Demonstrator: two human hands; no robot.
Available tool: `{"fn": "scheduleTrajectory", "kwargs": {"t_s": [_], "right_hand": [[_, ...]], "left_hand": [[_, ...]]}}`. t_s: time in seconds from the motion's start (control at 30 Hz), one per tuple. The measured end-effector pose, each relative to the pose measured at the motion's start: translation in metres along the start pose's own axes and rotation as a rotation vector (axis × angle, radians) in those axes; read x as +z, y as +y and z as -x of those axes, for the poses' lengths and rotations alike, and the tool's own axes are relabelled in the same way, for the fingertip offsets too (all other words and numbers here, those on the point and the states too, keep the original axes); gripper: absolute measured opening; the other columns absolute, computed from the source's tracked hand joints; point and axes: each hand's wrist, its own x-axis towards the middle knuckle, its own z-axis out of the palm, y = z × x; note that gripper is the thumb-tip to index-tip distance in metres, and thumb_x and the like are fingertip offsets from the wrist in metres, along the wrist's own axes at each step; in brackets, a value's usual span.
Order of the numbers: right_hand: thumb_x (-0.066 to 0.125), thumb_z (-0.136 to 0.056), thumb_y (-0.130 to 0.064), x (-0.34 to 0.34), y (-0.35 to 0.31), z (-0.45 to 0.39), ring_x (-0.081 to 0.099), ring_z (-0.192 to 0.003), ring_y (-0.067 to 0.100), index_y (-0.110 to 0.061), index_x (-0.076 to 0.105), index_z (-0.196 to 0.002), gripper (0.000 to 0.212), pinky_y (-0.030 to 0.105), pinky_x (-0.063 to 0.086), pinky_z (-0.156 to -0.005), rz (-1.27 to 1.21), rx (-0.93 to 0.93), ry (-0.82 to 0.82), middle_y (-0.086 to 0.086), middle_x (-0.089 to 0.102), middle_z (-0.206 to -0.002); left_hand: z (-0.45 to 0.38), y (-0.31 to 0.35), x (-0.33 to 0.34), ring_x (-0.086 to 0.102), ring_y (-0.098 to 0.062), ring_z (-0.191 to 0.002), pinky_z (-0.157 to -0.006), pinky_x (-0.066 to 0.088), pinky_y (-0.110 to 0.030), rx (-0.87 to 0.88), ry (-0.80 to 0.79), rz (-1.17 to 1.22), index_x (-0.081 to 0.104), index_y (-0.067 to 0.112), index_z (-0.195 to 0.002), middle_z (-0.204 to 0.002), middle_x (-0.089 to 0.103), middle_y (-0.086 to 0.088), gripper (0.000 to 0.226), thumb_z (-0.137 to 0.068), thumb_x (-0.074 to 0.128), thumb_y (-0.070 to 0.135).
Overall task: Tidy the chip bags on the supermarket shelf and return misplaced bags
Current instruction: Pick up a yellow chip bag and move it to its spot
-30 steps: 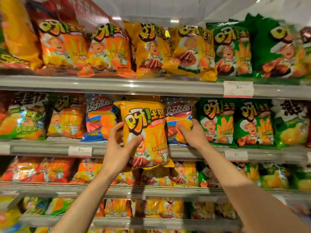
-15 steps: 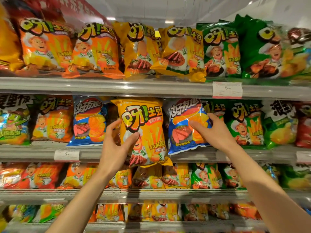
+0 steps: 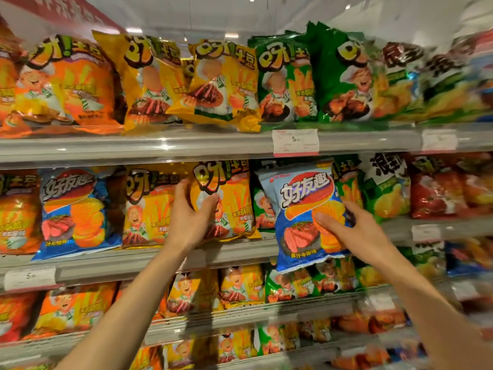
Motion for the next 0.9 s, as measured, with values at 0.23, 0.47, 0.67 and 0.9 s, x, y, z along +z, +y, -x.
{"fn": "scheduleTrajectory", "kwargs": {"t_s": [0.23, 0.47, 0.67, 0.9], "right_hand": [[0.075, -0.074, -0.069, 0.002, 0.010, 0.004, 0.061, -0.124, 0.010, -0.034, 0.053, -0.140, 0.077, 0.045, 0.047, -0.111, -0.048, 0.025, -0.037, -0.014, 0.066, -0.132], [0.075, -0.061, -0.084, 0.020, 0.016, 0.002, 0.054, -0.134, 0.014, -0.036, 0.045, -0.148, 0.104, 0.049, 0.044, -0.113, -0.093, 0.034, -0.027, -0.013, 0.059, -0.143], [0.073, -0.057, -0.088, 0.041, 0.012, 0.012, 0.050, -0.138, 0.014, -0.034, 0.040, -0.152, 0.114, 0.048, 0.039, -0.117, -0.160, 0.036, -0.020, -0.010, 0.056, -0.147], [0.073, -0.079, -0.062, 0.052, 0.004, 0.026, 0.040, -0.131, 0.000, -0.031, 0.035, -0.153, 0.089, 0.035, 0.032, -0.116, -0.204, 0.041, 0.004, -0.025, 0.047, -0.136]], "left_hand": [[-0.009, -0.010, 0.011, 0.048, -0.025, -0.126, -0.104, 0.043, -0.039, 0.023, 0.068, -0.200, 0.037, 0.011, -0.146, -0.138, 0.048, -0.011, 0.066, -0.095, 0.062, 0.043], [-0.011, -0.014, 0.014, 0.053, -0.032, -0.123, -0.098, 0.048, -0.045, 0.087, -0.056, -0.467, 0.039, 0.004, -0.146, -0.131, 0.055, -0.018, 0.059, -0.103, 0.046, 0.044], [-0.019, -0.013, 0.009, 0.042, -0.032, -0.136, -0.110, 0.040, -0.044, 0.000, -0.155, -0.352, 0.027, 0.009, -0.153, -0.147, 0.041, -0.018, 0.064, -0.103, 0.048, 0.042], [-0.006, -0.017, 0.010, 0.034, -0.029, -0.143, -0.111, 0.033, -0.038, 0.031, -0.165, -0.317, 0.021, 0.012, -0.156, -0.156, 0.031, -0.015, 0.063, -0.105, 0.042, 0.043]]}}
